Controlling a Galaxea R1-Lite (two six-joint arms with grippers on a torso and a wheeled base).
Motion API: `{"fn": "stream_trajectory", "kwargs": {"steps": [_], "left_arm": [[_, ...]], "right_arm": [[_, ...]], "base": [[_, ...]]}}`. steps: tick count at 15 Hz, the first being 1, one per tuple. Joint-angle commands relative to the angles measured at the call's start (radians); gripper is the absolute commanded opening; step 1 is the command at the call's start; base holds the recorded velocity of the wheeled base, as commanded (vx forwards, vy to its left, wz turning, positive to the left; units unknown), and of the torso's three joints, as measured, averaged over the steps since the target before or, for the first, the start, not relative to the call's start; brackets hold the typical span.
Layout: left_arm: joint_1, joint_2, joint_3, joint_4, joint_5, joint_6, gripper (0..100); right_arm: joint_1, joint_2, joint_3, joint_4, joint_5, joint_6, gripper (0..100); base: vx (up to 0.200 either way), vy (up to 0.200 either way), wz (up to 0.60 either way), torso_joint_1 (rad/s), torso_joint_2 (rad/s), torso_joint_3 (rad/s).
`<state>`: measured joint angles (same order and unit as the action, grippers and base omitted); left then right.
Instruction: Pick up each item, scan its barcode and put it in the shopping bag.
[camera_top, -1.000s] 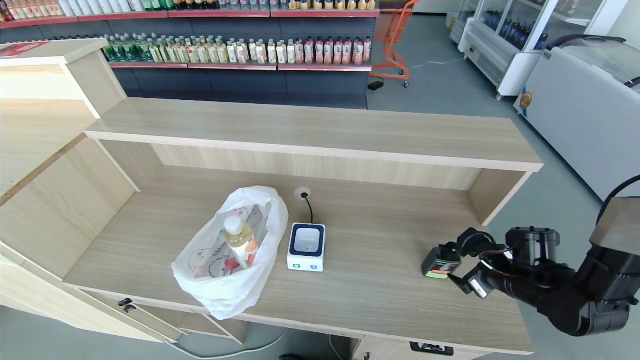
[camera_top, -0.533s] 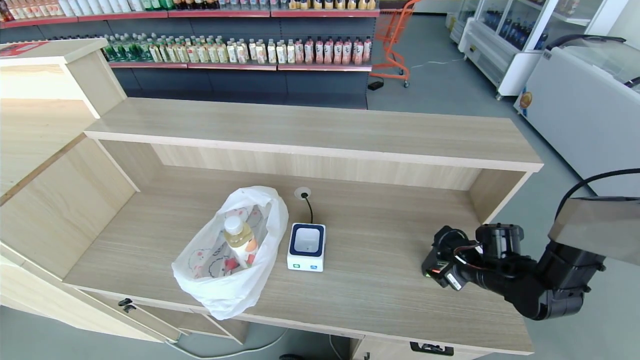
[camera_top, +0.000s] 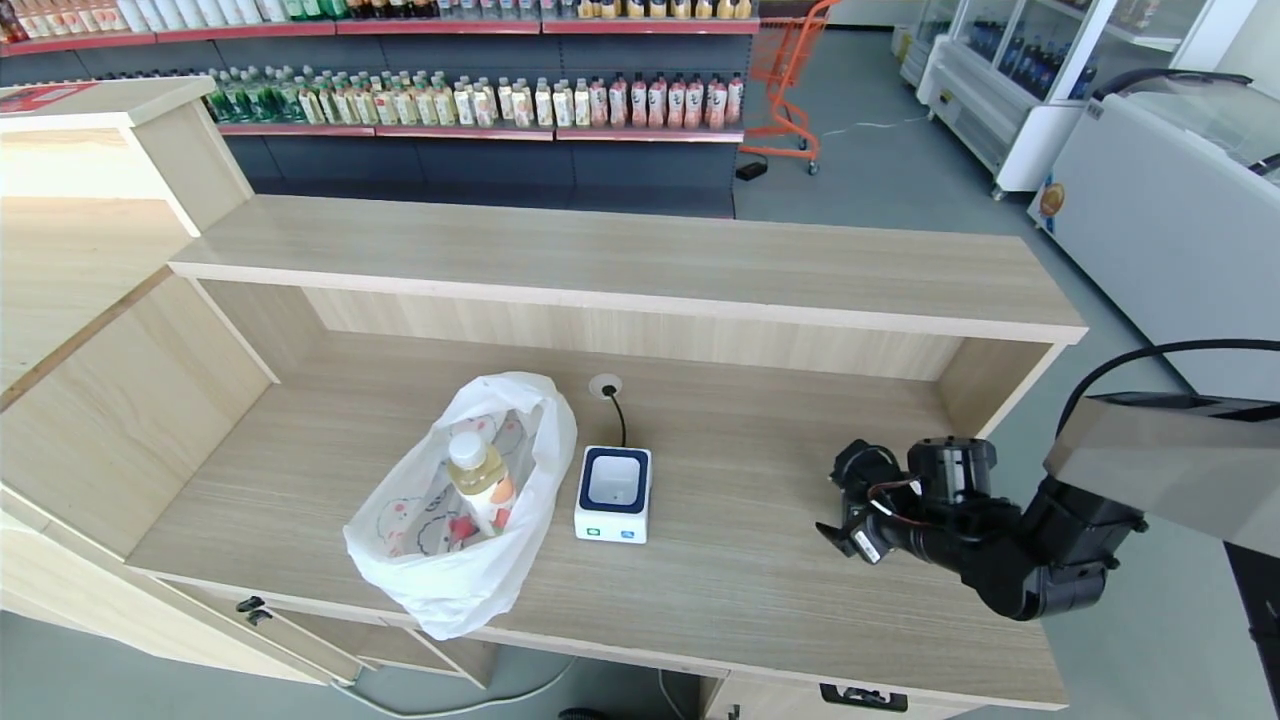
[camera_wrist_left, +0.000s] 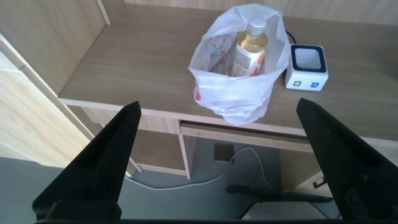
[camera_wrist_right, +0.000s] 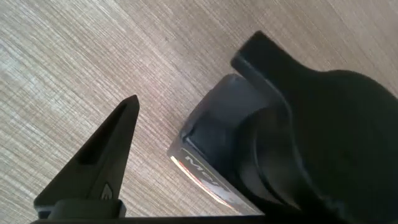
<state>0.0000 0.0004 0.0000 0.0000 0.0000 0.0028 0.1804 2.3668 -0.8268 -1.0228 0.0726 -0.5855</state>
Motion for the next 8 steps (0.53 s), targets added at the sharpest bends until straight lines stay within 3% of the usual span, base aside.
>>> {"fn": "stream_trajectory", "kwargs": {"steps": [1, 8], "left_arm": [[0.000, 0.000, 0.000, 0.000, 0.000, 0.000, 100], [0.000, 0.000, 0.000, 0.000, 0.000, 0.000, 100]], "right_arm": [[0.013, 0.006, -0.009, 0.000, 0.010, 0.006, 0], [0.019, -0.064, 0.028, -0.017, 0.013, 0.029, 0]], "base": [[0.000, 0.000, 0.00, 0.000, 0.00, 0.000], [0.000, 0.000, 0.00, 0.000, 0.00, 0.000]]}}
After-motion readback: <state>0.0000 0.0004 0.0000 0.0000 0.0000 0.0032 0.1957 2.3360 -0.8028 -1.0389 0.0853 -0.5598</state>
